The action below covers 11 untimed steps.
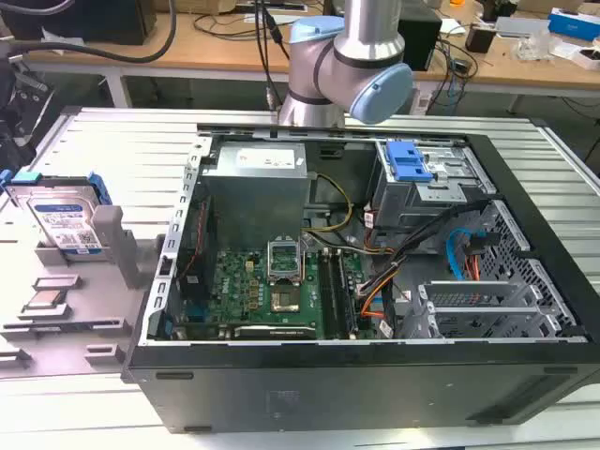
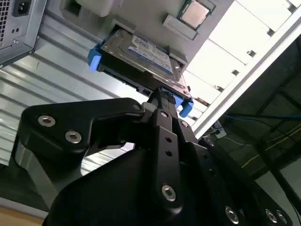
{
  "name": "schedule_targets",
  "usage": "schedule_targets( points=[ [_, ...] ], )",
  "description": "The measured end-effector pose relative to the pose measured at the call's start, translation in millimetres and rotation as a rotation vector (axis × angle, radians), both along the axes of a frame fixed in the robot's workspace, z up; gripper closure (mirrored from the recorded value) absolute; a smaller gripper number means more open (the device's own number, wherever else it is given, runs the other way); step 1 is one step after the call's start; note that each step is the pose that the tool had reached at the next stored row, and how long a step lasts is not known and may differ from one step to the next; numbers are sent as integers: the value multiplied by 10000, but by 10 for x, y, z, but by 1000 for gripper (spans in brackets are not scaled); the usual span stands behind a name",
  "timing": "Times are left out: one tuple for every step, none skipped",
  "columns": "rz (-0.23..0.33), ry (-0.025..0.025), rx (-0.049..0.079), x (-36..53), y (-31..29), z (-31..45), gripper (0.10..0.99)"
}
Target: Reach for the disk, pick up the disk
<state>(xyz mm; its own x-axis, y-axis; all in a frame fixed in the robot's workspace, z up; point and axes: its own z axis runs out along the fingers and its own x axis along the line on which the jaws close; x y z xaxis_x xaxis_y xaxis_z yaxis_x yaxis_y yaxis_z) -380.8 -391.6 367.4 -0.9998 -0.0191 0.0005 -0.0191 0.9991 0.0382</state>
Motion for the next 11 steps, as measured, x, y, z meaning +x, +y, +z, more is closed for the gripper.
schedule_targets(
  points=[
    [114, 1, -2, 0, 0, 0, 980],
    [395, 0, -2, 0, 1, 0, 980],
    [491, 0, -2, 0, 1, 0, 980],
    [581, -1, -1, 0, 1, -1, 980],
    [704, 0, -1, 0, 0, 0, 980],
    [815, 0, -2, 0, 0, 0, 980],
    [885, 0, -2, 0, 0, 0, 980],
    [981, 0, -2, 0, 0, 0, 980],
    [1050, 1, -2, 0, 0, 0, 980],
    [1114, 0, -2, 0, 0, 0, 980],
    [1227, 0, -2, 0, 0, 0, 980]
  ],
)
